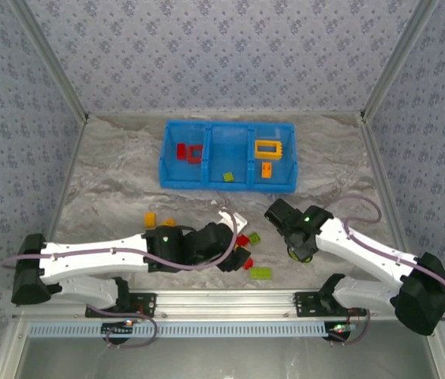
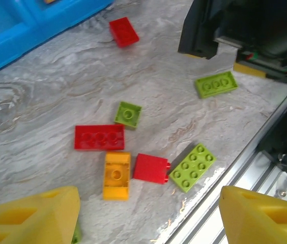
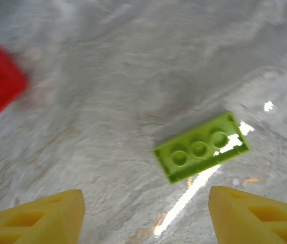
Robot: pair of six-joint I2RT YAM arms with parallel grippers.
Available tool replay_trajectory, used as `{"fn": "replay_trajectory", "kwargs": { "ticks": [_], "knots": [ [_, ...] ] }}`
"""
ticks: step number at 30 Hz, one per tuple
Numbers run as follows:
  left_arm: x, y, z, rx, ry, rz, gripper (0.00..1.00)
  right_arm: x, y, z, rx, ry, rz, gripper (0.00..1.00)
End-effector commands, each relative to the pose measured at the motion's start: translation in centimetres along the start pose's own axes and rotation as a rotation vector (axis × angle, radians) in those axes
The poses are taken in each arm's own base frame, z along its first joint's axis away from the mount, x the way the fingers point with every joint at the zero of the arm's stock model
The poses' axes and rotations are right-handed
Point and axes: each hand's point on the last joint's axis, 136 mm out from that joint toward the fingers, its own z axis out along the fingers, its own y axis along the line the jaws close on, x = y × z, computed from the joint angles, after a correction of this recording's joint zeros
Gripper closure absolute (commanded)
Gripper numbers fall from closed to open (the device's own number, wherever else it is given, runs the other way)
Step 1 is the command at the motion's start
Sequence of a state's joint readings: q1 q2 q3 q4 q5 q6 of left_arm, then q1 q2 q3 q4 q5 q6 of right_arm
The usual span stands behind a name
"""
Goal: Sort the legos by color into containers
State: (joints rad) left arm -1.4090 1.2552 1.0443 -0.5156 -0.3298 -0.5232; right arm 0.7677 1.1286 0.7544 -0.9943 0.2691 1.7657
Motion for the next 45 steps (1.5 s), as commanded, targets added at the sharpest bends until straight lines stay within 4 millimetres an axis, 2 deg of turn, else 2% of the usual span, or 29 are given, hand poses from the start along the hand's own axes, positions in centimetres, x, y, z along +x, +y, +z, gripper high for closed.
{"fn": "replay_trajectory", "kwargs": {
  "ticks": [1, 4, 7, 14, 19, 27, 31, 37, 45],
  "knots": [
    [-1.2, -1.3, 0.4, 0.002, -0.042, -0.005, 0.28, 1.0, -2.1, 0.4, 0.099, 0.076, 0.201, 0.31],
    [-1.5, -1.9, 0.6, 0.005, -0.043, 0.003, 0.28, 2.0, -3.0, 0.6, 0.161, 0.136, 0.284, 0.3],
    [-2.1, -2.3, 0.6, 0.015, -0.06, 0.004, 0.28, 1.9, -3.3, 1.0, 0.186, 0.15, 0.344, 0.29],
    [-2.1, -2.6, 0.5, 0.023, -0.062, 0.006, 0.28, 2.1, -3.3, 3.1, 0.219, 0.234, 0.489, 0.24],
    [-2.1, -2.5, 0.4, 0.021, -0.063, 0.006, 0.28, 1.1, -2.3, 4.5, 0.175, 0.246, 0.545, 0.22],
    [-2.4, -2.6, 0.4, 0.023, -0.071, 0.005, 0.29, 0.6, -3.0, 6.0, 0.224, 0.277, 0.593, 0.23],
    [-2.6, -2.6, 0.3, 0.021, -0.074, 0.004, 0.29, -0.2, -3.2, 6.0, 0.242, 0.26, 0.6, 0.27],
    [-2.7, -2.6, 0.2, 0.019, -0.079, 0.002, 0.29, -0.3, -4.0, 6.9, 0.276, 0.257, 0.606, 0.41],
    [-2.6, -3.0, 0.3, 0.046, -0.077, 0.006, 0.29, 0.7, -3.4, 8.4, 0.259, 0.297, 0.594, 0.43]
  ]
}}
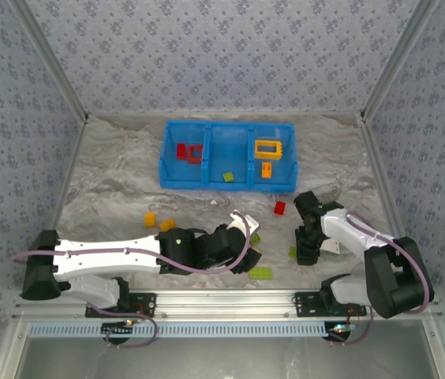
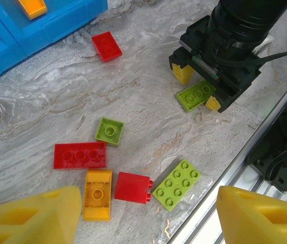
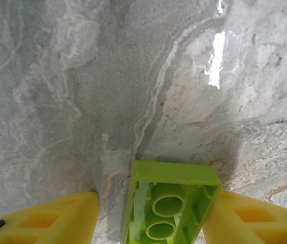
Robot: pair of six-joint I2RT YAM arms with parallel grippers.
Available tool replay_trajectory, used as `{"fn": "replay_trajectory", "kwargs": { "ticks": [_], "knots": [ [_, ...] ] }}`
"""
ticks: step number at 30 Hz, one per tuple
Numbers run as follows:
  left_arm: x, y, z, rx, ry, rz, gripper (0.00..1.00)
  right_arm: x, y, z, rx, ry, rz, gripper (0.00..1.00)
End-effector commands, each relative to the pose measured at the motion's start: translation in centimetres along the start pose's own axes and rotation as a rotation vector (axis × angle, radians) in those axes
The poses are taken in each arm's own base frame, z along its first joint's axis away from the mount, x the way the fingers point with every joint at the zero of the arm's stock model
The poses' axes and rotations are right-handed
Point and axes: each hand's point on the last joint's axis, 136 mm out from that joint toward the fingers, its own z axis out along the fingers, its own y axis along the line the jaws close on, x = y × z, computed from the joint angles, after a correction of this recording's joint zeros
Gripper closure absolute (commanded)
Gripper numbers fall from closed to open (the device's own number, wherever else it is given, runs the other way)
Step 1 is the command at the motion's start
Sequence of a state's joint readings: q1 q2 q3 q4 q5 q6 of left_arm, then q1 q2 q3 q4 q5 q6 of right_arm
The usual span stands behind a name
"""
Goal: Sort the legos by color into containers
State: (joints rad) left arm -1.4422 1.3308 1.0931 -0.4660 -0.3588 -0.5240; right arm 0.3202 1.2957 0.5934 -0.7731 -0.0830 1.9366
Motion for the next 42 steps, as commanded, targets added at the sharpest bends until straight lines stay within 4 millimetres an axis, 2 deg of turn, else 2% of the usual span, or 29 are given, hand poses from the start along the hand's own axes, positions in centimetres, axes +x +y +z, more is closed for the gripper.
{"fn": "replay_trajectory", "kwargs": {
  "ticks": [1, 9, 16, 20, 24, 26, 29, 32, 35, 38, 42],
  "knots": [
    [-1.2, -1.1, -0.6, 0.044, -0.043, -0.006, 0.29, 0.3, -0.7, 1.9, 0.04, 0.023, -0.011, 0.43],
    [0.7, -1.1, -0.7, 0.096, -0.021, -0.016, 0.29, 0.0, -1.1, 2.1, 0.07, 0.001, -0.023, 0.65],
    [1.0, -0.1, -0.7, 0.059, -0.03, -0.037, 0.29, -0.3, -0.3, 0.9, 0.035, -0.029, -0.059, 0.72],
    [0.4, 2.0, -1.0, -0.039, -0.061, -0.088, 0.29, -0.7, 1.4, -2.2, -0.059, -0.108, -0.154, 0.74],
    [-0.7, 7.0, -3.3, -0.207, -0.135, -0.216, 0.28, 0.3, 5.0, -8.2, -0.266, -0.286, -0.362, 0.76],
    [-1.3, 9.1, -4.8, -0.247, -0.19, -0.286, 0.27, 2.1, 6.9, -10.6, -0.354, -0.35, -0.487, 0.76],
    [-1.8, 12.1, -6.6, -0.279, -0.248, -0.381, 0.27, 5.6, 9.9, -13.3, -0.431, -0.436, -0.681, 0.78],
    [-2.0, 14.4, -8.0, -0.312, -0.279, -0.435, 0.27, 10.3, 13.6, -15.4, -0.51, -0.508, -0.878, 0.78],
    [-2.2, 16.0, -9.0, -0.342, -0.303, -0.471, 0.27, 15.0, 17.0, -16.0, -0.533, -0.552, -1.058, 0.78],
    [-2.3, 16.5, -9.4, -0.354, -0.31, -0.483, 0.27, 19.2, 20.2, -15.7, -0.545, -0.552, -1.193, 0.78],
    [-2.2, 16.5, -8.9, -0.355, -0.306, -0.492, 0.27, 22.9, 23.4, -14.2, -0.532, -0.534, -1.291, 0.78]
  ]
}}
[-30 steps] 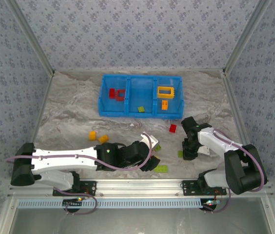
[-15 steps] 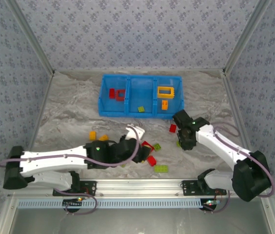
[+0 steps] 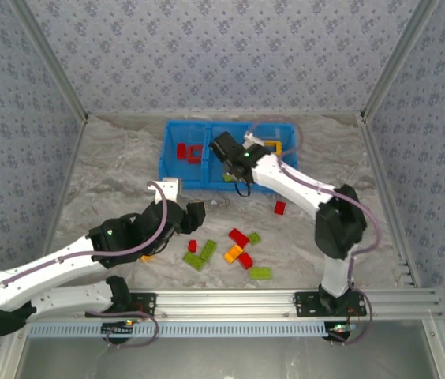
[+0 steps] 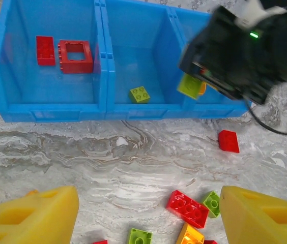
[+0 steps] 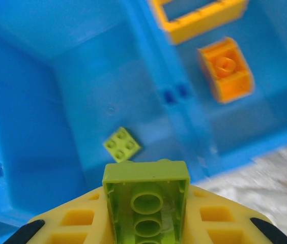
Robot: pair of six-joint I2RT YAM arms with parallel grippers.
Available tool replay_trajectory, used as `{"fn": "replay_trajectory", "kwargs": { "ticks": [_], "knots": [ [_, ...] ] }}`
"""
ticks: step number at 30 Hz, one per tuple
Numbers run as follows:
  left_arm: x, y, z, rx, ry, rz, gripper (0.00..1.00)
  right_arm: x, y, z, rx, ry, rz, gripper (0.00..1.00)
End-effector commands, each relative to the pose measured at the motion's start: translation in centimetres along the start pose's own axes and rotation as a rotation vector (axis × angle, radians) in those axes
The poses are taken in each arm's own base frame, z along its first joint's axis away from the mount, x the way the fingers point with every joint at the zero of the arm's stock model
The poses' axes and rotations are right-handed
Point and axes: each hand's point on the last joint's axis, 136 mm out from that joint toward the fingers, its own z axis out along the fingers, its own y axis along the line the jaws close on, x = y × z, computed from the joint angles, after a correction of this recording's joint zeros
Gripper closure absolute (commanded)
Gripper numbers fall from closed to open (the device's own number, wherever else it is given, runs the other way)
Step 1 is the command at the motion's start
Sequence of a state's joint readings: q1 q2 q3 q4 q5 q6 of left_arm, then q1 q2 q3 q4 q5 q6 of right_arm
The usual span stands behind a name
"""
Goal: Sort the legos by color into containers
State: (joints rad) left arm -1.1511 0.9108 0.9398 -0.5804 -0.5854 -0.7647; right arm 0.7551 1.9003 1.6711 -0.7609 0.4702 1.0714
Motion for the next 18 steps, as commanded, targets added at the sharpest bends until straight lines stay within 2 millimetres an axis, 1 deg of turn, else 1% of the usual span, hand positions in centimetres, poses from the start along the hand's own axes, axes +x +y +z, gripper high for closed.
{"fn": "replay_trajectory", "kwargs": {
  "ticks": [1, 4, 7, 11, 13, 18],
  "knots": [
    [0.1, 0.5, 0.2, -0.025, 0.001, -0.015, 0.27, -0.5, 2.3, 2.1, -0.007, 0.013, -0.144, 0.78],
    [0.3, -0.1, 0.6, -0.006, 0.004, -0.016, 0.27, 0.0, 4.0, 5.1, -0.055, 0.087, -0.107, 0.78],
    [0.1, -0.5, 0.9, 0.003, 0.002, -0.013, 0.27, 0.1, 5.4, 7.9, -0.141, 0.16, -0.072, 0.78],
    [-0.1, -1.2, 1.2, 0.013, -0.007, -0.005, 0.27, -0.5, 5.4, 9.7, -0.166, 0.196, -0.063, 0.76],
    [0.0, -1.8, 1.5, 0.031, 0.005, 0.002, 0.27, -0.3, 5.6, 10.5, -0.208, 0.239, -0.049, 0.76],
    [0.3, -2.5, 2.3, 0.035, 0.023, 0.016, 0.27, 0.3, 6.4, 11.2, -0.259, 0.3, -0.056, 0.76]
  ]
}}
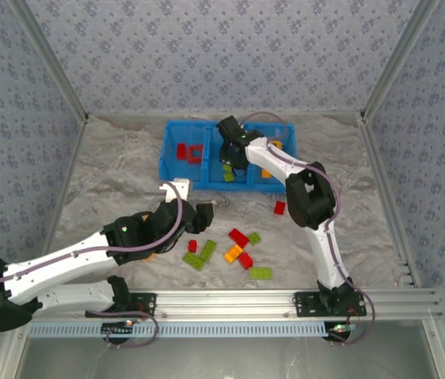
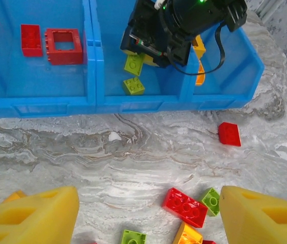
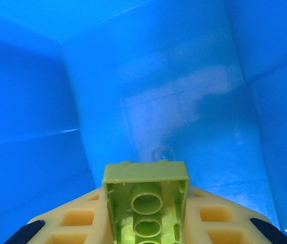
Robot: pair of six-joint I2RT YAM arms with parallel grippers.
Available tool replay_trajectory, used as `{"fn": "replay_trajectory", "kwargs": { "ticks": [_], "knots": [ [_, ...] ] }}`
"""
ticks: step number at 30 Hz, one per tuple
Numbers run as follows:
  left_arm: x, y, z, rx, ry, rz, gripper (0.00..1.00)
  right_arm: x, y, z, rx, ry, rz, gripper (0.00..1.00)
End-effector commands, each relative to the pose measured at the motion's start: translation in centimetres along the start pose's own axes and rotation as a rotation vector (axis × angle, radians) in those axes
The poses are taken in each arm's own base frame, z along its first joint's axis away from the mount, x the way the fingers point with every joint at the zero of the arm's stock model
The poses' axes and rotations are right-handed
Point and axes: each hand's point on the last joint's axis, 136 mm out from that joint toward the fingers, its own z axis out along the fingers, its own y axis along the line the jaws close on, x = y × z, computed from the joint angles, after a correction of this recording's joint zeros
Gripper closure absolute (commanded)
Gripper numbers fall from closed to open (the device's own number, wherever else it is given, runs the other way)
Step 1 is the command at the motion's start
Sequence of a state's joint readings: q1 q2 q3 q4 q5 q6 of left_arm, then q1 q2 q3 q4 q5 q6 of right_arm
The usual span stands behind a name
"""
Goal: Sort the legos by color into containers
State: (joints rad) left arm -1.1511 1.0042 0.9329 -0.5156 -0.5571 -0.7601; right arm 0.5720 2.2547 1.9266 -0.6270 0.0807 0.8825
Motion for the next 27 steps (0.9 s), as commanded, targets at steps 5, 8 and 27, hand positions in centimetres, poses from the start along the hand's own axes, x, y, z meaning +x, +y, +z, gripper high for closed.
{"fn": "replay_trajectory", "kwargs": {
  "ticks": [5, 8, 27],
  "knots": [
    [-0.9, -1.3, 0.2, 0.038, -0.015, -0.009, 0.27, 1.1, 2.4, 0.8, -0.087, 0.091, -0.03, 0.74],
    [-0.8, -1.3, 0.2, 0.035, -0.012, -0.009, 0.27, 1.4, 2.0, 0.9, -0.072, 0.099, -0.027, 0.68],
    [-1.4, 0.2, -1.0, -0.033, 0.007, -0.01, 0.27, -3.7, 3.4, -13.1, -0.095, -0.19, -0.079, 0.47]
  ]
}}
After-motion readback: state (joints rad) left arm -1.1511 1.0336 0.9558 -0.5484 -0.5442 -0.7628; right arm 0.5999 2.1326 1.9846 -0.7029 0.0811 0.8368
